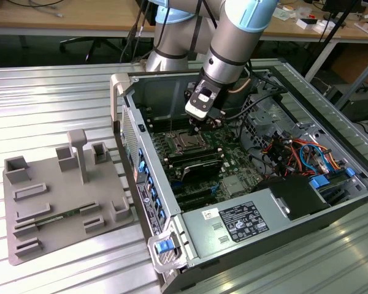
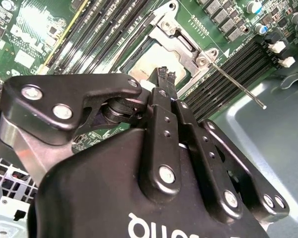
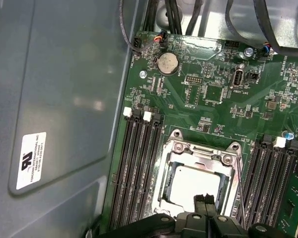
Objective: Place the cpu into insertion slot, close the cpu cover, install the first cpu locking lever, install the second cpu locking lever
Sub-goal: 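Install the first cpu locking lever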
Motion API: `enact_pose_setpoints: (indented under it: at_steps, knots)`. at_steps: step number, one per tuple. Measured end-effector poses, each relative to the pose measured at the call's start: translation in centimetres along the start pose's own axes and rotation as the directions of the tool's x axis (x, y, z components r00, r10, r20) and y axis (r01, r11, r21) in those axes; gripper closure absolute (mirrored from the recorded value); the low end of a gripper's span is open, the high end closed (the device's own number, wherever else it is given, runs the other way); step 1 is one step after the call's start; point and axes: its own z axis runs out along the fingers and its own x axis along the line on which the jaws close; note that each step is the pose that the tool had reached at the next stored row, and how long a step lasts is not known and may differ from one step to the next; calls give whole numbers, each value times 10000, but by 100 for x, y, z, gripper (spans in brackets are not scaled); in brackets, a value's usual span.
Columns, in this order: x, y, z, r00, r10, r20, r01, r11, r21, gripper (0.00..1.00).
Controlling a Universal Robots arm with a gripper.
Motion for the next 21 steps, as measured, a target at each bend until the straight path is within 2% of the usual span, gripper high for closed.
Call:
enact_pose_setpoints:
  at_steps: [14, 21]
  knots:
    - [0, 0, 0, 9979, -650, 35, 650, 9979, 33, 89]
    - [0, 0, 0, 9948, -1019, 54, 1018, 9948, 51, 89]
